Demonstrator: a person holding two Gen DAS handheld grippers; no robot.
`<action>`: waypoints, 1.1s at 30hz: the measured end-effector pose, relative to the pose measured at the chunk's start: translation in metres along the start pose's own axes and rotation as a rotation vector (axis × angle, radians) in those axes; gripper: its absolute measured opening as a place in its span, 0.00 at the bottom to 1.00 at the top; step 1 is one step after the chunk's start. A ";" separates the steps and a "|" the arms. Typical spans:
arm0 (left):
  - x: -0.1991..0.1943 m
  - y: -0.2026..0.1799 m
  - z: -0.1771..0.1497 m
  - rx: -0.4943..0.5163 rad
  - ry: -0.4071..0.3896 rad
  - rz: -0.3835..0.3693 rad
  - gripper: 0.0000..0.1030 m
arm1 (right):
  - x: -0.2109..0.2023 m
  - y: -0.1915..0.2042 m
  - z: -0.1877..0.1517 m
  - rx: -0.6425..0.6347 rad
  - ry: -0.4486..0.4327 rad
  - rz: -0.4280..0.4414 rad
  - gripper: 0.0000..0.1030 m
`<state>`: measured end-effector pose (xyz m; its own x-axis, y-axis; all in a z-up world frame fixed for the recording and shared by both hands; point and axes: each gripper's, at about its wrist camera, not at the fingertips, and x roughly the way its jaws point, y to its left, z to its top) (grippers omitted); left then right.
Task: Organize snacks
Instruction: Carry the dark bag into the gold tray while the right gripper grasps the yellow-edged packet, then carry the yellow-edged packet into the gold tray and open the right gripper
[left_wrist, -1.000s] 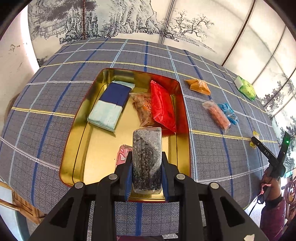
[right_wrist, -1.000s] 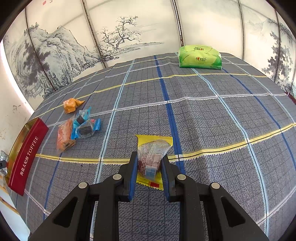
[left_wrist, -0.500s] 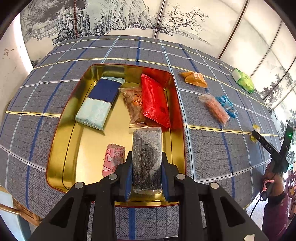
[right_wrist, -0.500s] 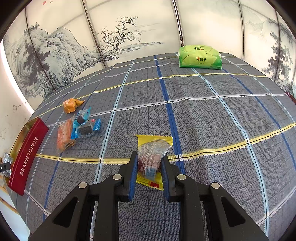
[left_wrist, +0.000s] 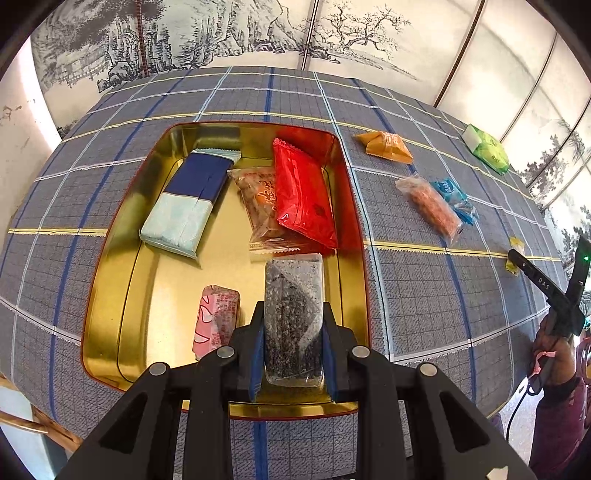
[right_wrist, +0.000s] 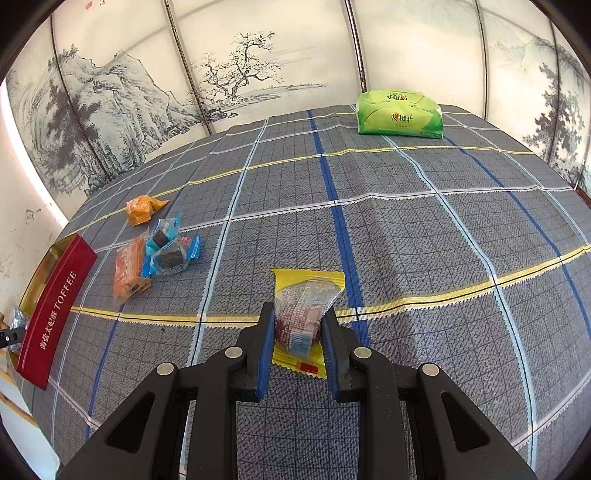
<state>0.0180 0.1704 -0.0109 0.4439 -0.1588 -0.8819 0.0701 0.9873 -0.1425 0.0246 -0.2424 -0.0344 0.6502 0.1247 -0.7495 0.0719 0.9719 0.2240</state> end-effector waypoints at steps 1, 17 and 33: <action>0.001 -0.001 0.000 0.002 0.000 0.001 0.22 | 0.000 0.000 0.000 -0.001 0.000 -0.001 0.24; -0.008 -0.014 -0.003 0.065 -0.061 0.056 0.22 | 0.000 0.001 0.001 -0.002 0.001 -0.003 0.24; -0.034 -0.014 -0.009 0.093 -0.191 0.198 0.56 | -0.012 0.020 -0.015 -0.039 0.022 0.035 0.24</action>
<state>-0.0064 0.1621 0.0167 0.6167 0.0317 -0.7865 0.0428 0.9964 0.0737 0.0071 -0.2218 -0.0304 0.6348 0.1626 -0.7554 0.0196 0.9739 0.2261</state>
